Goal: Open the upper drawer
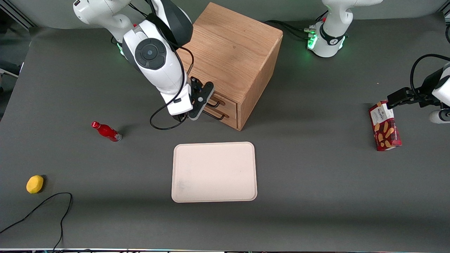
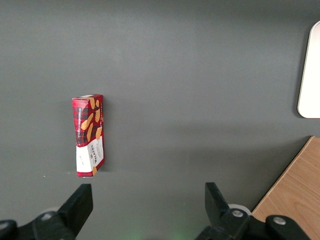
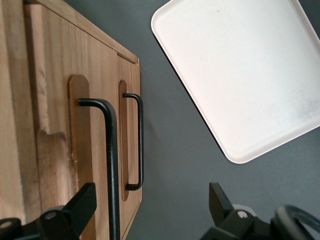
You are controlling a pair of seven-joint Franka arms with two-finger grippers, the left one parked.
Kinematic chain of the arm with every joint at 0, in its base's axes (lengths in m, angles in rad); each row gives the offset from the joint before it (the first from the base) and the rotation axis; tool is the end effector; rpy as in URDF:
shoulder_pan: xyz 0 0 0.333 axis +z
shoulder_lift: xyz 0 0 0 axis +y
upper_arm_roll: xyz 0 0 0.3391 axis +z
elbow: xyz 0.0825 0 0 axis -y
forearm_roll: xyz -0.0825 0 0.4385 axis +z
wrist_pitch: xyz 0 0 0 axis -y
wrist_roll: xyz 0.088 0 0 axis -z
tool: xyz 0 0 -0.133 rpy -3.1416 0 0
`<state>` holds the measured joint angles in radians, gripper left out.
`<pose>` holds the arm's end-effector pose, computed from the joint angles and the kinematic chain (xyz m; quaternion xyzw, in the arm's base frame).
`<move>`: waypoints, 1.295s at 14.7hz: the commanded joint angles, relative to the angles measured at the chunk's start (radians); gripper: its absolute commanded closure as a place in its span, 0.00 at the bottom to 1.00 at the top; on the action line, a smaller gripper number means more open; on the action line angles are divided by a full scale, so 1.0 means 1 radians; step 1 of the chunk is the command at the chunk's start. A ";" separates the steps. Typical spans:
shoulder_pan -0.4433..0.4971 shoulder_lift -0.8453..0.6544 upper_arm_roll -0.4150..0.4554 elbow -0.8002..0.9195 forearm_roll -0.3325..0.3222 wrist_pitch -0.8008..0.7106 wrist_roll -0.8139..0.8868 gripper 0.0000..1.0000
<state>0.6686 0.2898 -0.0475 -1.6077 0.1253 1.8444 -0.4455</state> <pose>0.5591 0.4195 0.4351 -0.8685 -0.4922 0.0308 0.0505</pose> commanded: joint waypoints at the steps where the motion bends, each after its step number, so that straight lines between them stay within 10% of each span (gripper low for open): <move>1: 0.023 -0.023 -0.017 -0.040 0.025 0.029 -0.010 0.00; 19: 0.020 -0.023 -0.015 -0.161 0.019 0.179 -0.039 0.00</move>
<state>0.6753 0.2888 -0.0481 -1.7252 0.1272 1.9834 -0.4540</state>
